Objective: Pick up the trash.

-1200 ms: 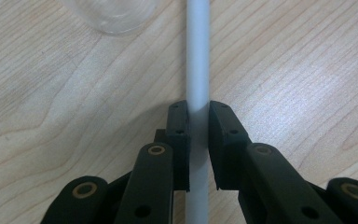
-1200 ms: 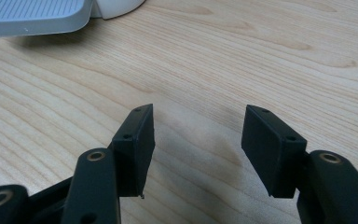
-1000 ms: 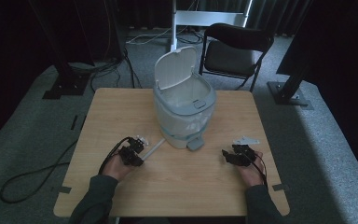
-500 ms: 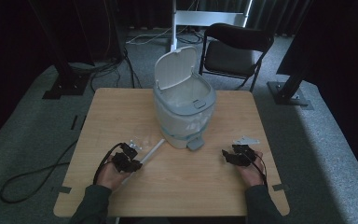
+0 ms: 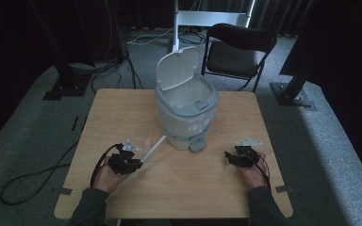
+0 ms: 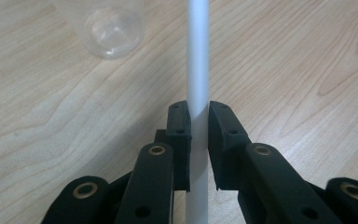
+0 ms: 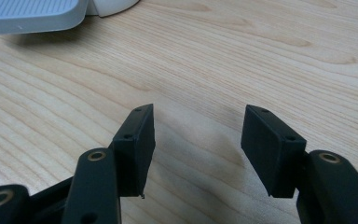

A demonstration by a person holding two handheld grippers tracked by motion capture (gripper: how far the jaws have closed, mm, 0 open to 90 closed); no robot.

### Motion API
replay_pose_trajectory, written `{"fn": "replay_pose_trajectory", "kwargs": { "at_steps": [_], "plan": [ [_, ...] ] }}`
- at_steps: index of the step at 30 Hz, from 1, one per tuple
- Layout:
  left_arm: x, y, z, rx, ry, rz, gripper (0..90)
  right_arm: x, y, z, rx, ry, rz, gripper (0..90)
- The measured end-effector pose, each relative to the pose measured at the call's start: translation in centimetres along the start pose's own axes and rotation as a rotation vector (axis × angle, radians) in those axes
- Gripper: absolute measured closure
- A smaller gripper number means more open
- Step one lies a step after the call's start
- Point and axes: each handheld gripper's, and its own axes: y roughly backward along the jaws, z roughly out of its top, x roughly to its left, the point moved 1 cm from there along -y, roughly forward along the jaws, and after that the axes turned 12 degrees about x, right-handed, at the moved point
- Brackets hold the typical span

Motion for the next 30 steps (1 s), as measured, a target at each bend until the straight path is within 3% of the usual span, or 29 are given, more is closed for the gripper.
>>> {"fn": "replay_pose_trajectory", "kwargs": {
  "at_steps": [11,30],
  "plan": [
    [0.0,1.4,-0.5,-0.089,-0.025,-0.037,79.4,-0.3,-0.5,-0.1,0.007,-0.011,-0.004,43.6],
    [-0.3,3.3,-1.7,-0.204,-0.054,-0.05,79.4,-0.5,-0.5,-0.2,0.001,-0.02,0.003,43.4]
  ]
}}
